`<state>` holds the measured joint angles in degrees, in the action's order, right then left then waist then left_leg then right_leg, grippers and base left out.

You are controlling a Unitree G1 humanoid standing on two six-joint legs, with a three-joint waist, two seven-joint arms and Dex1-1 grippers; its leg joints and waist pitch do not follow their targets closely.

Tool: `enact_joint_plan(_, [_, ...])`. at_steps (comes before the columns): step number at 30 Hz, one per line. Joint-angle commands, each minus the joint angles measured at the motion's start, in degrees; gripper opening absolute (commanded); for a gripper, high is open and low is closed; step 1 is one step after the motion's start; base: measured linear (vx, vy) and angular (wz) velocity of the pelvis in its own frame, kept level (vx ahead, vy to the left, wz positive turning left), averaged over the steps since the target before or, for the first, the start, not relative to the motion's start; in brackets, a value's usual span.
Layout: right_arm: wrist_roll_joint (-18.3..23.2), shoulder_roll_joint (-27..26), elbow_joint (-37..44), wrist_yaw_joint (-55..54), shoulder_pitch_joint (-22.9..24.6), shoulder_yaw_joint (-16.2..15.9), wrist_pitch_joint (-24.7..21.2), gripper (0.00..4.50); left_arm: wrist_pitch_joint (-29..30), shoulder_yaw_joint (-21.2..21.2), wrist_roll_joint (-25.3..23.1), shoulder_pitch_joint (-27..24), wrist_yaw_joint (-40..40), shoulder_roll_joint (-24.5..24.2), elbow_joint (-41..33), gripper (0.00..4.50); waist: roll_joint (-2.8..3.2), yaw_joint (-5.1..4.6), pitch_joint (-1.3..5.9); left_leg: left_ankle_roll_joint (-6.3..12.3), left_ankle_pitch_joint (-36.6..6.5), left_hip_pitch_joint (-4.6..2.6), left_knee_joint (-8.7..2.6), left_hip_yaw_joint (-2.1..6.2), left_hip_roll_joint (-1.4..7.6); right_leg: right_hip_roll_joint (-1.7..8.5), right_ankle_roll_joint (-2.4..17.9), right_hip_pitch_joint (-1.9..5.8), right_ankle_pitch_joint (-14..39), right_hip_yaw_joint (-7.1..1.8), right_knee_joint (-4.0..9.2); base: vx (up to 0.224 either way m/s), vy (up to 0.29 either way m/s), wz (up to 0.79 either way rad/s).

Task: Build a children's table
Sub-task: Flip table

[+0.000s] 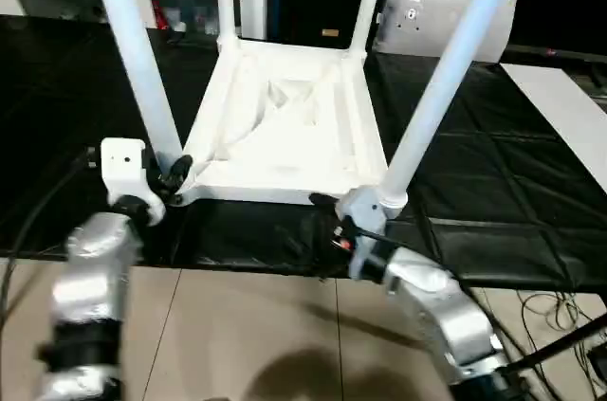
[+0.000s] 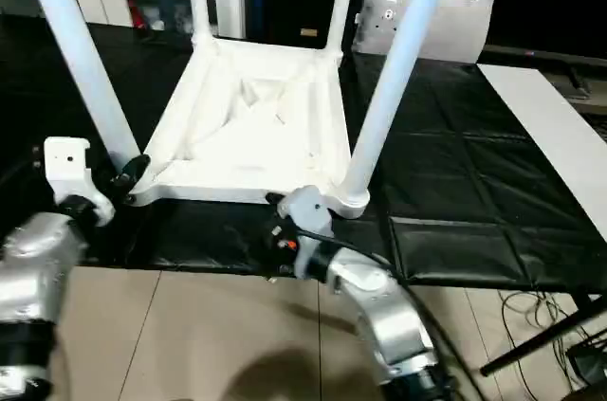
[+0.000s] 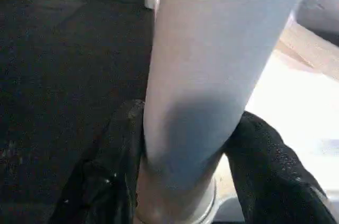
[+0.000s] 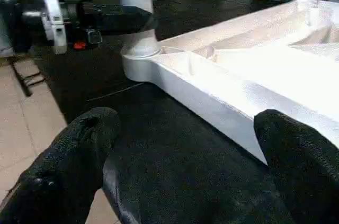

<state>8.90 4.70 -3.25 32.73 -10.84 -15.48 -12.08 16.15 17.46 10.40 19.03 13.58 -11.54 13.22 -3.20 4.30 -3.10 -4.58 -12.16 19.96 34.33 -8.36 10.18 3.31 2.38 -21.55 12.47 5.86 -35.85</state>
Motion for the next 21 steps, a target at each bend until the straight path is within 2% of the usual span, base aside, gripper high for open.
enact_joint_plan(1, [0.8,-0.4,0.0,-1.1,0.3,1.6,0.0,4.5,4.3,2.7,6.3,-2.0,-4.2,4.5,-1.1,2.04,0.09,0.12,2.83,1.66,-8.0,0.6,-4.77,0.9,3.73,6.39,8.2,2.9,11.0,-4.57,4.99,0.0,0.0,0.0])
enact_joint_plan(2, [0.8,-0.6,0.1,-1.1,0.4,1.6,-0.1,4.5,4.4,2.7,6.5,-2.2,-4.4,4.8,-1.3,2.04,-0.14,0.03,2.9,2.08,-6.8,0.63,-4.63,0.85,3.82,6.37,8.1,2.84,10.1,-4.62,4.74,0.0,0.0,0.0])
enact_joint_plan(5, [1.7,-2.5,0.2,-3.7,0.9,2.6,-2.5,4.5,8.2,4.4,11.9,-3.6,-7.9,10.8,-5.7,2.04,-0.75,-0.08,2.87,3.21,-4.7,0.73,-4.39,0.52,3.61,6.19,7.9,2.66,9.2,-4.6,4.74,0.0,0.0,0.0])
enact_joint_plan(6, [1.6,-2.7,-0.1,-4.2,0.8,2.8,-2.6,4.5,8.8,4.4,12.2,-3.8,-8.2,11.5,-6.5,2.04,-0.61,-0.02,2.96,3.25,-4.3,0.67,-4.28,0.48,3.61,6.22,8.1,2.68,8.9,-4.62,4.59,0.0,0.0,0.0])
enact_joint_plan(7, [1.6,-2.8,-0.2,-4.3,0.7,2.8,-2.7,4.5,9.0,4.5,12.3,-3.9,-8.3,11.8,-6.8,2.04,-0.96,-0.09,2.9,3.58,-4.1,0.73,-4.31,0.4,3.58,6.14,7.9,2.58,8.9,-4.63,4.76,0.0,0.0,0.0])
enact_joint_plan(8, [0.8,-4.0,-2.5,-6.9,-0.3,3.7,-2.2,4.5,10.9,5.1,13.8,-4.2,-9.7,14.0,-8.7,2.04,-0.84,-0.07,2.8,3.68,-4.3,0.62,-4.28,0.25,3.5,6.06,7.9,2.39,9.5,-4.65,4.85,0.0,0.0,0.0])
enact_joint_plan(10, [0.5,-4.9,-4.9,-9.0,-1.7,4.7,-1.7,4.5,12.5,5.5,15.0,-4.2,-11.0,15.6,-10.0,2.04,-0.82,-0.08,2.75,3.3,-4.8,0.59,-4.31,0.24,3.47,6.0,7.7,2.3,10.9,-4.61,4.91,0.0,0.0,0.0])
enact_joint_plan(12, [0.8,-5.8,-6.8,-10.3,-3.0,5.9,-1.5,4.5,14.0,5.7,16.0,-4.2,-12.1,17.0,-11.0,2.04,-1.22,-0.03,2.67,3.09,-5.6,0.55,-4.37,0.22,3.36,5.89,6.8,2.21,12.3,-4.56,5.11,0.0,0.0,0.0])
enact_joint_plan(13, [0.9,-6.0,-7.1,-10.5,-3.3,6.1,-1.5,4.5,14.3,5.8,16.3,-4.3,-12.4,17.3,-11.3,2.04,-0.99,0.07,2.68,2.72,-6.2,0.38,-4.36,0.24,3.42,5.88,6.4,2.04,13.0,-4.57,5.18,0.0,0.0,0.0])
enact_joint_plan(14, [1.9,-7.3,-8.4,-11.8,-4.4,7.8,-0.9,4.5,15.4,5.1,16.3,-4.6,-12.6,18.1,-12.2,2.04,-1.18,0.25,2.65,2.51,-6.4,0.36,-4.41,0.19,3.51,5.84,5.4,2.0,12.9,-4.7,5.19,0.0,0.0,0.0])
enact_joint_plan(15, [2.2,-7.7,-8.8,-12.3,-4.8,8.3,-0.7,4.5,15.6,4.9,16.3,-4.7,-12.7,18.3,-12.5,2.04,-1.08,0.27,2.63,2.33,-6.5,0.39,-4.56,0.3,3.58,5.86,5.3,1.98,12.8,-4.71,5.16,0.0,0.0,0.0])
enact_joint_plan(16, [3.2,-9.1,-10.4,-14.2,-6.2,10.2,0.3,4.5,16.1,4.5,16.4,-5.0,-13.1,19.1,-13.1,2.04,-1.21,0.33,2.7,1.99,-6.9,0.2,-4.66,0.37,3.72,5.79,4.9,1.9,12.3,-4.68,5.09,0.0,0.0,0.0])
enact_joint_plan(17, [3.5,-9.6,-11.0,-15.0,-6.8,10.9,0.8,4.5,16.3,4.5,16.6,-5.0,-13.4,19.5,-13.3,2.04,-1.2,0.44,2.75,1.62,-7.0,0.11,-4.71,0.39,3.7,5.76,4.9,1.89,11.5,-4.65,5.08,0.0,0.0,0.0])
enact_joint_plan(19, [4.9,-10.5,-12.2,-15.2,-7.8,12.1,2.0,4.5,16.8,4.9,17.7,-5.0,-14.2,20.6,-13.8,2.04,-1.59,0.51,2.86,1.41,-6.2,0.14,-4.64,0.38,3.69,5.78,4.7,2.08,9.4,-4.67,4.81,0.0,0.0,0.0])
enact_joint_plan(21, [6.1,-11.3,-12.9,-15.0,-8.4,13.0,2.7,4.5,17.3,4.9,18.3,-5.0,-14.8,21.2,-14.1,2.04,-1.49,0.54,2.87,1.5,-5.0,0.14,-4.61,0.36,3.68,5.68,4.6,2.11,6.8,-4.71,4.53,0.0,0.0,0.0])
